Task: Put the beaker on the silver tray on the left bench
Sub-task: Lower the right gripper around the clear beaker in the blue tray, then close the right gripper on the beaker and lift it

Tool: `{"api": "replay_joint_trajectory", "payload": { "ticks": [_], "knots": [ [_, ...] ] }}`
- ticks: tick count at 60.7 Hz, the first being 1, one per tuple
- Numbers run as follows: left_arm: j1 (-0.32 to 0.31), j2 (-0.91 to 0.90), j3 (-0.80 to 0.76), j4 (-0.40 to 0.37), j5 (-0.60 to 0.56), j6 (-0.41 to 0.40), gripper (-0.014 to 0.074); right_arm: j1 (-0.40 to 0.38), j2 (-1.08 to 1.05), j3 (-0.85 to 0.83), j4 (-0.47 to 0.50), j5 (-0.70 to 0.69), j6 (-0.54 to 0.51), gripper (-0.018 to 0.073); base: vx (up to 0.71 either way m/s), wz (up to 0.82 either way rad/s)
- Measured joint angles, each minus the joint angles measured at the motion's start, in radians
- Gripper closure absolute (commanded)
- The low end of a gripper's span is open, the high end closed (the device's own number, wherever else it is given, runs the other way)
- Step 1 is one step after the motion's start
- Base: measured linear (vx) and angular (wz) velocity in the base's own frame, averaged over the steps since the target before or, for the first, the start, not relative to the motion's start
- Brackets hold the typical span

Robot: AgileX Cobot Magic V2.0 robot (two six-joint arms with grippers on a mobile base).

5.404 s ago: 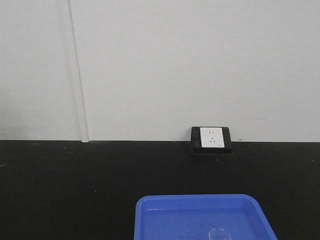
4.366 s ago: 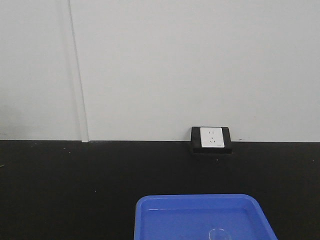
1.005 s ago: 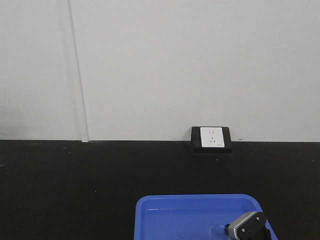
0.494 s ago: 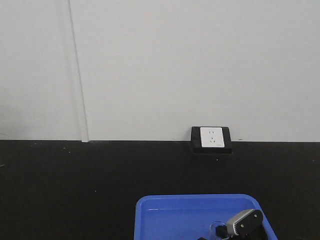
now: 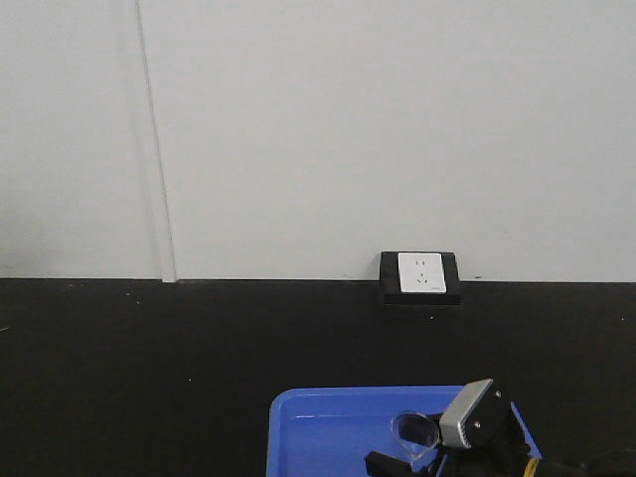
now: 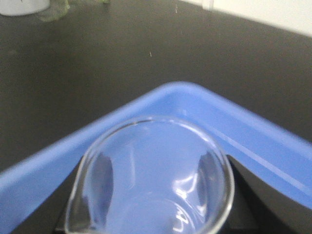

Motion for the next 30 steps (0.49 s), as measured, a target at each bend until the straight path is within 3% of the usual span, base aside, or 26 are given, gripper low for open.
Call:
{"api": "replay_joint_trajectory", "payload": {
  "ticks": [21, 30],
  "knots": [
    [0.0, 0.0, 0.0, 0.0, 0.0, 0.0, 0.0595, 0.153, -0.305, -0.1, -0.017, 0.27, 0.255, 0.0573, 0.0, 0.0],
    [0.0, 0.0, 0.0, 0.0, 0.0, 0.0, 0.0595, 0.175, -0.364, -0.131, -0.016, 0.359, 0.282, 0.0573, 0.0, 0.0]
  ]
}}
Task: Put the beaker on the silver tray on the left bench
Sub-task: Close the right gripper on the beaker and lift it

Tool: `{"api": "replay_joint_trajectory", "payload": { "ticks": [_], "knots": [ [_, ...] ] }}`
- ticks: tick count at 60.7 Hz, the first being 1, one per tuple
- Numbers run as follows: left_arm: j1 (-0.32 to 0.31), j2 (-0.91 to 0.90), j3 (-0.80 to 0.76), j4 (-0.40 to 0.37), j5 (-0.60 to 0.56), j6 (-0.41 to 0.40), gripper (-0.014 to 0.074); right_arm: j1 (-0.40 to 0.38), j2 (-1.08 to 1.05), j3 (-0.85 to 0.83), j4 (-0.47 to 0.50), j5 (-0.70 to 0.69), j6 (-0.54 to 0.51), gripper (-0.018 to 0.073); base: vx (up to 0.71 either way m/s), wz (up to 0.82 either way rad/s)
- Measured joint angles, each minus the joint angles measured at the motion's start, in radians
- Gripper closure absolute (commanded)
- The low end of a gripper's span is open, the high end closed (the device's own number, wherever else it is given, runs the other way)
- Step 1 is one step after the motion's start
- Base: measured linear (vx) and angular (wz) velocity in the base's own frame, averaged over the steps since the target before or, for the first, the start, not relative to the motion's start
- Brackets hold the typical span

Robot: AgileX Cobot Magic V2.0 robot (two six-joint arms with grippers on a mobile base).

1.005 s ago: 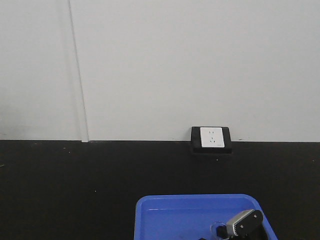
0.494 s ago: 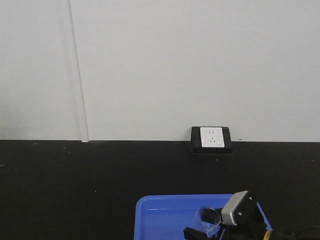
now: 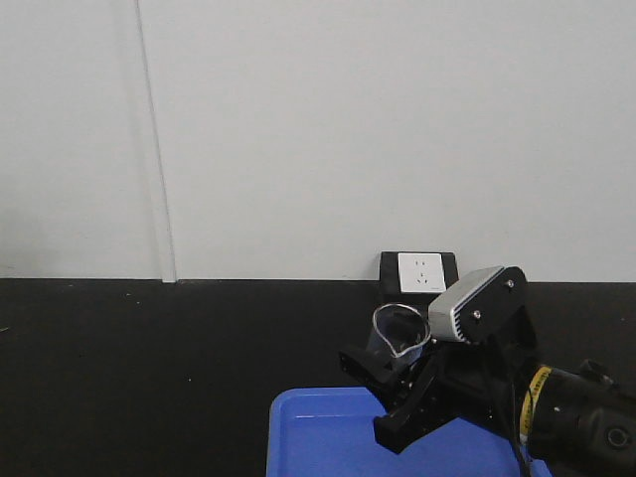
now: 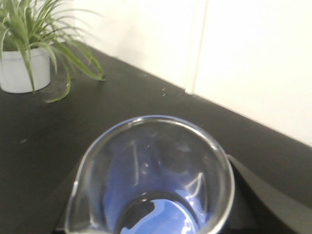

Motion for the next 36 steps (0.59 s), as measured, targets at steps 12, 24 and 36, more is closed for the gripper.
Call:
{"api": "replay_joint_trajectory", "payload": {
  "ticks": [12, 24, 36],
  "knots": [
    [0.0, 0.0, 0.0, 0.0, 0.001, 0.0, 0.0595, 0.0, -0.012, -0.001, 0.0, 0.032, 0.002, 0.0573, 0.0, 0.0],
    [0.0, 0.0, 0.0, 0.0, 0.004, 0.0, 0.0595, 0.0, -0.012, -0.001, 0.0, 0.034, 0.002, 0.0573, 0.0, 0.0],
    [0.0, 0.0, 0.0, 0.0, 0.005, 0.0, 0.0595, 0.0, -0.012, -0.001, 0.0, 0.034, 0.002, 0.0573, 0.0, 0.0]
  ]
}}
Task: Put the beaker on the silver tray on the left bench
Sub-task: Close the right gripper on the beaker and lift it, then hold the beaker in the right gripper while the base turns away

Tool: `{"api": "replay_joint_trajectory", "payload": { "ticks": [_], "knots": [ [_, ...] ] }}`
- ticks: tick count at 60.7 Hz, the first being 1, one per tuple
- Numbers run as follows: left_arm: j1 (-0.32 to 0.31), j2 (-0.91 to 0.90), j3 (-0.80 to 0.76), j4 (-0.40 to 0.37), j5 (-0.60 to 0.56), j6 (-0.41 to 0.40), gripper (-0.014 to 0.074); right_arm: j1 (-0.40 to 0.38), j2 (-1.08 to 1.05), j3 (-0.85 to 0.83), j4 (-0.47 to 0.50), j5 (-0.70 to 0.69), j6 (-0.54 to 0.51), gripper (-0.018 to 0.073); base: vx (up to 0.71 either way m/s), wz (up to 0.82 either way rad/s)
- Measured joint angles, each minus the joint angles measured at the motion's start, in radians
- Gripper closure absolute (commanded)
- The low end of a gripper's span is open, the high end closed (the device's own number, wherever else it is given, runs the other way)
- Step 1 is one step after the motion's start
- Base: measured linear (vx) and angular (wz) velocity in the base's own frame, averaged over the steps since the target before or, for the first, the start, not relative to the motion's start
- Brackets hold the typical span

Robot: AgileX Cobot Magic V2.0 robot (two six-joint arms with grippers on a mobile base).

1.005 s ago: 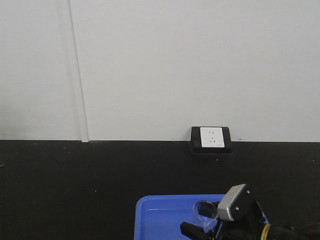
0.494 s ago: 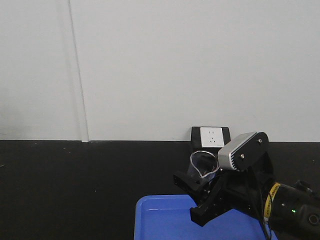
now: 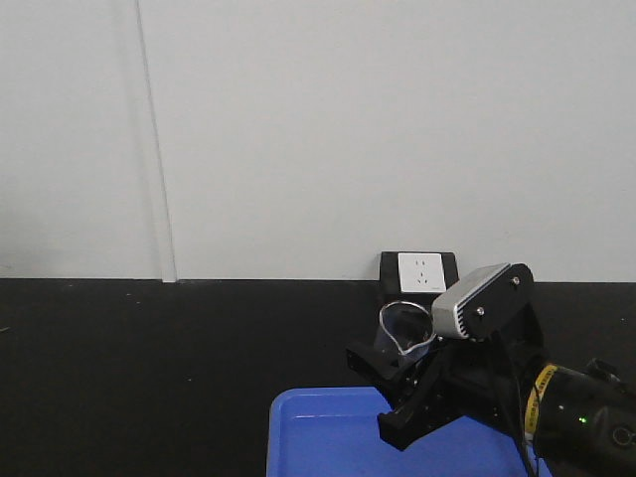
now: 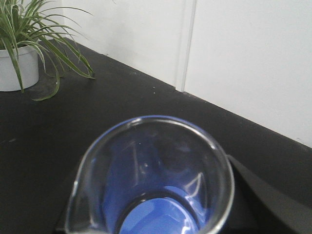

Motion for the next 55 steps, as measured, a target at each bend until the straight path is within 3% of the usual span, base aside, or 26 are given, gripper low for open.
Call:
{"api": "replay_joint_trajectory", "payload": {
  "ticks": [55],
  "knots": [
    [0.0, 0.0, 0.0, 0.0, 0.001, 0.0, 0.0595, 0.0, 0.0, 0.0, 0.0, 0.001, 0.003, 0.0573, -0.02, 0.0]
  ]
}}
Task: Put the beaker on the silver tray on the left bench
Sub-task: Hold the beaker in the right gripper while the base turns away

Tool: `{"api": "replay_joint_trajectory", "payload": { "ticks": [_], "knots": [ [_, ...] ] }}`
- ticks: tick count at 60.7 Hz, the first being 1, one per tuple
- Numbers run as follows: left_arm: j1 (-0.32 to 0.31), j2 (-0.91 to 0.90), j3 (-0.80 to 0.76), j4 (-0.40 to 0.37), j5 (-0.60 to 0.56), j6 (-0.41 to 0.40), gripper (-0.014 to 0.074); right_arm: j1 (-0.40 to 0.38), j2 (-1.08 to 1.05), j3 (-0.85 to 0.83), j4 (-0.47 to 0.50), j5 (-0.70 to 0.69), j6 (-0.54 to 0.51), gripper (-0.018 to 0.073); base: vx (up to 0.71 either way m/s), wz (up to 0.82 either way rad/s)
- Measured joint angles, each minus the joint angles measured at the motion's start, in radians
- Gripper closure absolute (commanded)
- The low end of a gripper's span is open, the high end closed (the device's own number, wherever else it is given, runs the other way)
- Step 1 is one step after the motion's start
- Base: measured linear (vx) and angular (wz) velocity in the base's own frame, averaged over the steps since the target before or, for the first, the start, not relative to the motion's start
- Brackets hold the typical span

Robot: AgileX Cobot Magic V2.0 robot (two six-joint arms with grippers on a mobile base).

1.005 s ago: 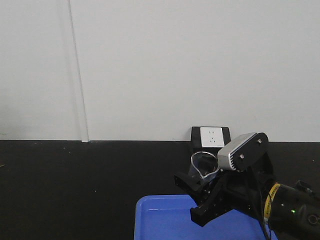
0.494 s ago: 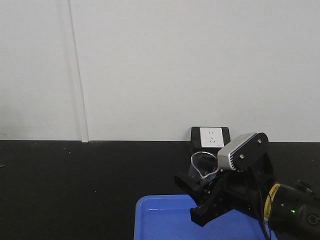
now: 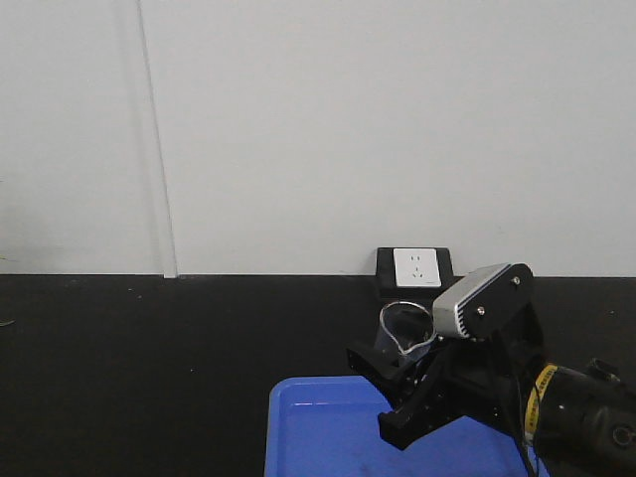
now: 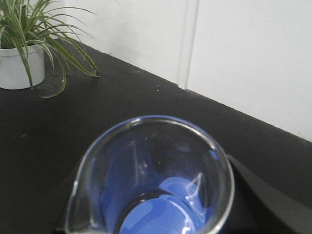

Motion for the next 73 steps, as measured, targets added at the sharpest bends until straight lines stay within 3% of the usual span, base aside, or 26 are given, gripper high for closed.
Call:
{"api": "replay_joint_trajectory", "payload": {
  "ticks": [73],
  "knots": [
    [0.0, 0.0, 0.0, 0.0, 0.0, 0.0, 0.0595, 0.0, 0.0, 0.0, 0.0, 0.003, 0.001, 0.057, -0.15, 0.02]
  ]
}}
